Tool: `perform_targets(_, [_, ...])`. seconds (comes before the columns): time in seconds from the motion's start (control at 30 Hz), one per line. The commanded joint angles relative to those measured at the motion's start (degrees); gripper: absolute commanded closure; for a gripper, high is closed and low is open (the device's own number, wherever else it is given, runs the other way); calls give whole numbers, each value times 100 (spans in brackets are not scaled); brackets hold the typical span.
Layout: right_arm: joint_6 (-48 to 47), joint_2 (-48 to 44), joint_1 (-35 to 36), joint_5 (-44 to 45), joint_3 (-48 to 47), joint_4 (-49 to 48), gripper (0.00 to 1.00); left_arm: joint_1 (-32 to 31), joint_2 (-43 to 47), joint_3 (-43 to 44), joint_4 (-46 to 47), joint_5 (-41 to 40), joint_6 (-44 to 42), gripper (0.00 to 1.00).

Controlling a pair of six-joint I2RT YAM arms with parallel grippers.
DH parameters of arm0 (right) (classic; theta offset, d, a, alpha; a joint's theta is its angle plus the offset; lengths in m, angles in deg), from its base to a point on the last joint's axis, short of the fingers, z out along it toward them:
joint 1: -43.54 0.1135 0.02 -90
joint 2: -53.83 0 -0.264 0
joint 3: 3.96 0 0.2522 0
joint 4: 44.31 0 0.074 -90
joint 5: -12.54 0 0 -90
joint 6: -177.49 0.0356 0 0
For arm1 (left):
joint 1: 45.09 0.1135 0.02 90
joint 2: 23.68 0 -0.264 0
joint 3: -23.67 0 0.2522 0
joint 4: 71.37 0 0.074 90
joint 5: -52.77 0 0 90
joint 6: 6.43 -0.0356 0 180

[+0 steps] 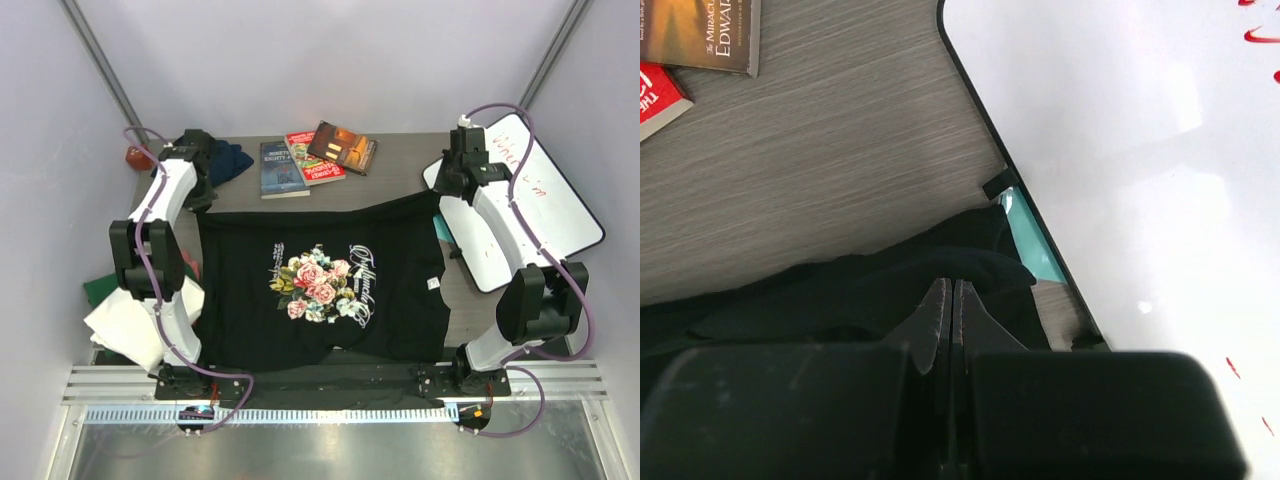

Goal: Fold and stack the t-shirts

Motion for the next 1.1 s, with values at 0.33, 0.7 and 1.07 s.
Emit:
perform_targets(0.33, [155, -892, -40, -430, 560, 215, 99, -162, 364, -540, -470, -323, 44, 100])
perform_targets(0.7, [278, -1147, -31, -474, 1342, 276, 99, -154, 444, -883, -409, -639, 123, 100])
perform_targets(1.07, [507, -497, -31, -395, 1466, 373, 99, -154, 5, -884, -496, -508, 0, 100])
